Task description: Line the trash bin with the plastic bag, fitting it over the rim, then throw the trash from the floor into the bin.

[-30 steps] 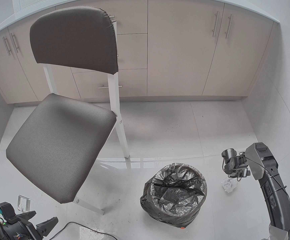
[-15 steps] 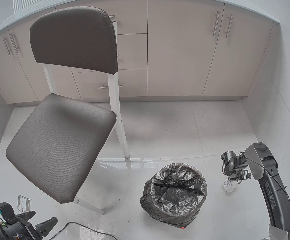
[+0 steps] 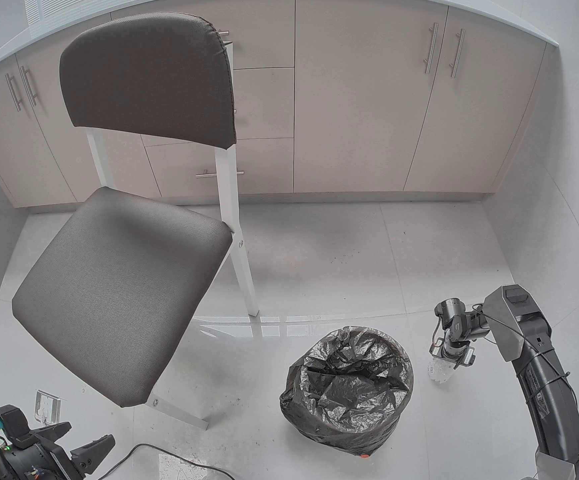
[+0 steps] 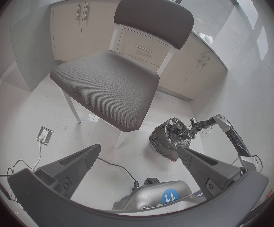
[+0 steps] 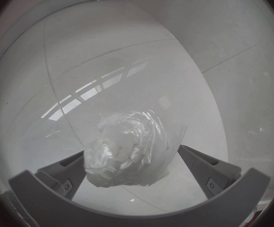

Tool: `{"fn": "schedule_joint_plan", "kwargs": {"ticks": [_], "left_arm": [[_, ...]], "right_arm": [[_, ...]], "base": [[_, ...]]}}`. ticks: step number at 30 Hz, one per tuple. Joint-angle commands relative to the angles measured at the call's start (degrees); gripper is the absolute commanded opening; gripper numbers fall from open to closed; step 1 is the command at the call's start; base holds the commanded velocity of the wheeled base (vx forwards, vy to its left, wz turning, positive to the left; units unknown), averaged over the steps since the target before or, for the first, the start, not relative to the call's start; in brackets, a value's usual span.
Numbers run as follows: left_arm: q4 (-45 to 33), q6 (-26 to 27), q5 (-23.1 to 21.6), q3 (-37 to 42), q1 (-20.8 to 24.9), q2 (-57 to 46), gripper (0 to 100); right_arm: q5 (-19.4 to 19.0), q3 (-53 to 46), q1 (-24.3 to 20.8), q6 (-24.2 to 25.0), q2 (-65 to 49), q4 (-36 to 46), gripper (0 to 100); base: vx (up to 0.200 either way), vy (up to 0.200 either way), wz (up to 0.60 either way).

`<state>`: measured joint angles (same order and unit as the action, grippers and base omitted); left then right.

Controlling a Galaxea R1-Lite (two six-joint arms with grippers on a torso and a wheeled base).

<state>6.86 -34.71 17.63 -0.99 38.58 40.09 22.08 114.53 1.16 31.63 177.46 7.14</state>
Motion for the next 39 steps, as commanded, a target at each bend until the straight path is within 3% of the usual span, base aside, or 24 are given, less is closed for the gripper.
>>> {"fn": "schedule_joint_plan", "kwargs": {"ticks": [1,10,16,17,30,39], "left_arm": [[-0.01,-0.01,0.04,0.99,0.00,-0.02,100],[-0.01,-0.01,0.04,0.99,0.00,-0.19,100],[-0.01,-0.01,0.04,0.99,0.00,-0.28,100],[-0.01,-0.01,0.04,0.99,0.00,-0.28,100],[-0.10,0.34,0.04,0.99,0.00,-0.90,100],[-0.27,0.34,0.04,0.99,0.00,-0.98,100]], "right_arm": [[-0.98,0.06,-0.37,0.53,0.16,0.50,100],[-4.41,0.06,-0.37,0.71,0.16,1.12,100],[-4.67,0.06,-0.37,1.85,0.16,0.50,100],[-4.67,0.06,-0.37,2.12,0.16,0.41,0],[-4.15,0.06,-2.39,2.03,0.16,-0.99,0],[-3.09,0.06,-4.59,1.24,0.16,-12.68,0]], "base": [[0.000,0.000,0.00],[0.000,0.000,0.00],[0.000,0.000,0.00],[0.000,0.000,0.00],[0.000,0.000,0.00],[0.000,0.000,0.00]]}}
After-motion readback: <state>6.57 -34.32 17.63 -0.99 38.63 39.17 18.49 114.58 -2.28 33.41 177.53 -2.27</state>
